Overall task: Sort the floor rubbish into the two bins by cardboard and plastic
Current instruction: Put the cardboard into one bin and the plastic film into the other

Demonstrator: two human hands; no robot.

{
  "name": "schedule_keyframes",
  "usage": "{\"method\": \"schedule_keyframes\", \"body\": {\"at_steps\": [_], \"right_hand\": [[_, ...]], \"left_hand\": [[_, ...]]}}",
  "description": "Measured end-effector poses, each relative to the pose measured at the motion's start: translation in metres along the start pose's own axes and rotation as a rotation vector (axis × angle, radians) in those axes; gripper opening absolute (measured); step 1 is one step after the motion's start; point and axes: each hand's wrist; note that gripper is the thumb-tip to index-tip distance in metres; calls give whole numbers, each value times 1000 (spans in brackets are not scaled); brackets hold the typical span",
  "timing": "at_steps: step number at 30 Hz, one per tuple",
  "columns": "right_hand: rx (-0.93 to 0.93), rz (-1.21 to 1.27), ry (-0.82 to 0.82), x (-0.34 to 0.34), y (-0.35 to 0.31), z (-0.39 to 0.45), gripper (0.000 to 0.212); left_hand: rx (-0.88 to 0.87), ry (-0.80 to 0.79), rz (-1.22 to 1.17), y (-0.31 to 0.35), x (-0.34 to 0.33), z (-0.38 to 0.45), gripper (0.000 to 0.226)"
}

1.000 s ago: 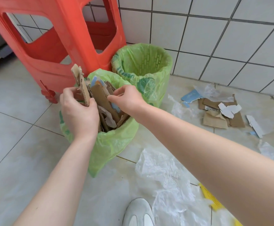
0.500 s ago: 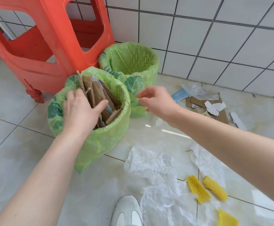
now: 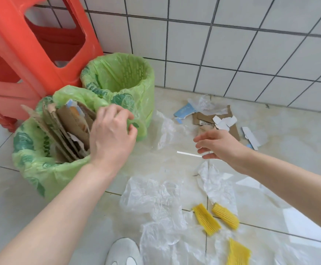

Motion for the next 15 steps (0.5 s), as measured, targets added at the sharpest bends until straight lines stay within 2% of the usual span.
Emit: {"method": "schedule_keyframes", "body": {"at_steps": [5,9,15], "right_hand": [[-76,-18,49,30,35,14,13],[-157,-130,81,57,70,36,14],[-169,-277,211,98,95,83,22]], "left_hand": [[-160,-254,-112,50,-54,-25,17],[-266,-461,-112,74,-92,-45,19],[-357,-667,-79,100,-137,-13,26]]}}
Point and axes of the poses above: each hand's wrist, its own z-axis towards the middle knuckle, its own x-axis out of the back of the hand, y = z × x, and after that the axes turned 12 degrees about z, right-handed
